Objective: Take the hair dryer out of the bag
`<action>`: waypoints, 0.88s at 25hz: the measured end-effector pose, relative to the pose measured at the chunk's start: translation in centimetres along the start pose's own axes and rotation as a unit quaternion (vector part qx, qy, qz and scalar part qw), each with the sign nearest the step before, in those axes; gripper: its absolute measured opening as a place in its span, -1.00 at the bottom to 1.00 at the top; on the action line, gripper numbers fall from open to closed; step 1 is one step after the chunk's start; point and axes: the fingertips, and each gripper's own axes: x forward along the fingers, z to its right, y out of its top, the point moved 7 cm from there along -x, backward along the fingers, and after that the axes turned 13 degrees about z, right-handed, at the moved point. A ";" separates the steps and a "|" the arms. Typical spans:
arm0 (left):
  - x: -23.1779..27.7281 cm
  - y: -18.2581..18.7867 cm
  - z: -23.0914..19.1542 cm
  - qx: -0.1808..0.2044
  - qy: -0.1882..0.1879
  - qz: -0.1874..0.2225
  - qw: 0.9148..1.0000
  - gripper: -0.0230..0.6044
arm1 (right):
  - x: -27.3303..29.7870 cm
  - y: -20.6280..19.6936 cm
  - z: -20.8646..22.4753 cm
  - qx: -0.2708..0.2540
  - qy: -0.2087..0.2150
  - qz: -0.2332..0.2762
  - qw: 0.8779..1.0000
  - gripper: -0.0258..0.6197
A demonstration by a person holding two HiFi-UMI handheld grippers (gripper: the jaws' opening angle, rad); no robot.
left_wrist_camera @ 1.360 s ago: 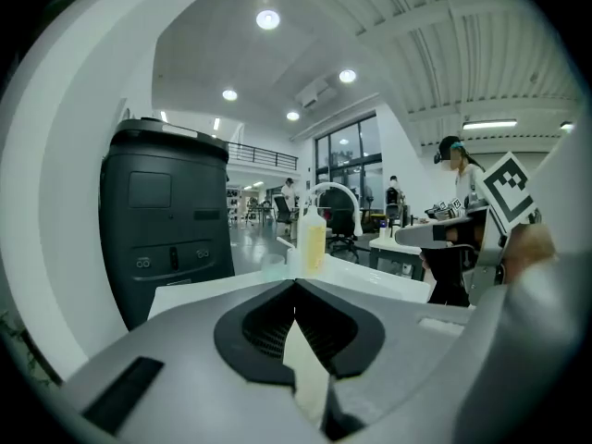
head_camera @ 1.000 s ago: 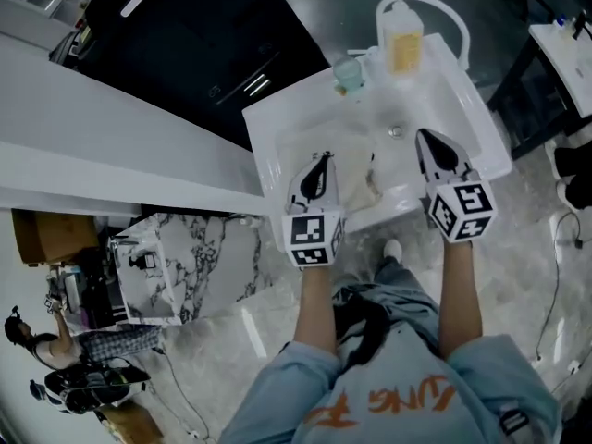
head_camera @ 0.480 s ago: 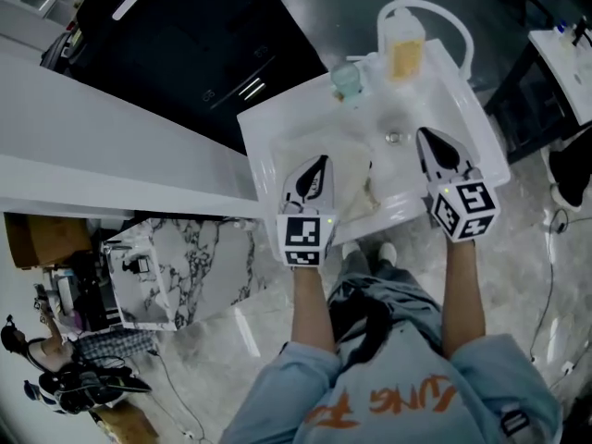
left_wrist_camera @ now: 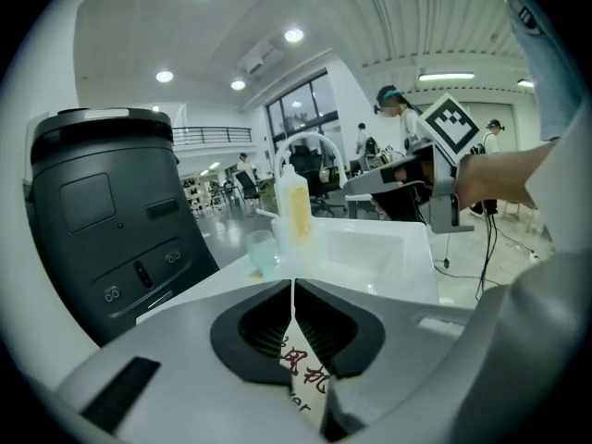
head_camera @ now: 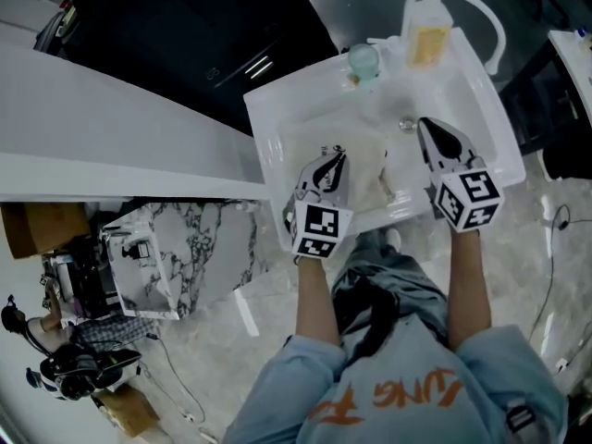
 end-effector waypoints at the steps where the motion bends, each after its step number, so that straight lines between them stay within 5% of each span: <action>1: 0.3 -0.4 0.1 0.008 -0.013 -0.011 1.000 -0.92 | 0.3 -0.2 0.1 0.000 0.000 -0.003 1.000 -0.92; 5: 1.6 -2.0 0.7 0.027 -0.060 -0.059 0.996 -0.91 | 1.3 -1.1 0.2 0.005 -0.005 -0.014 1.000 -0.92; 8: 2.7 -2.8 0.6 0.027 -0.088 -0.084 0.992 -0.69 | 2.2 -1.9 0.2 0.012 -0.001 -0.026 1.000 -0.92; 22: 6.0 -6.5 2.6 0.078 -0.216 -0.204 0.952 -0.49 | 2.6 -5.9 1.9 0.037 -0.040 -0.070 0.996 -0.92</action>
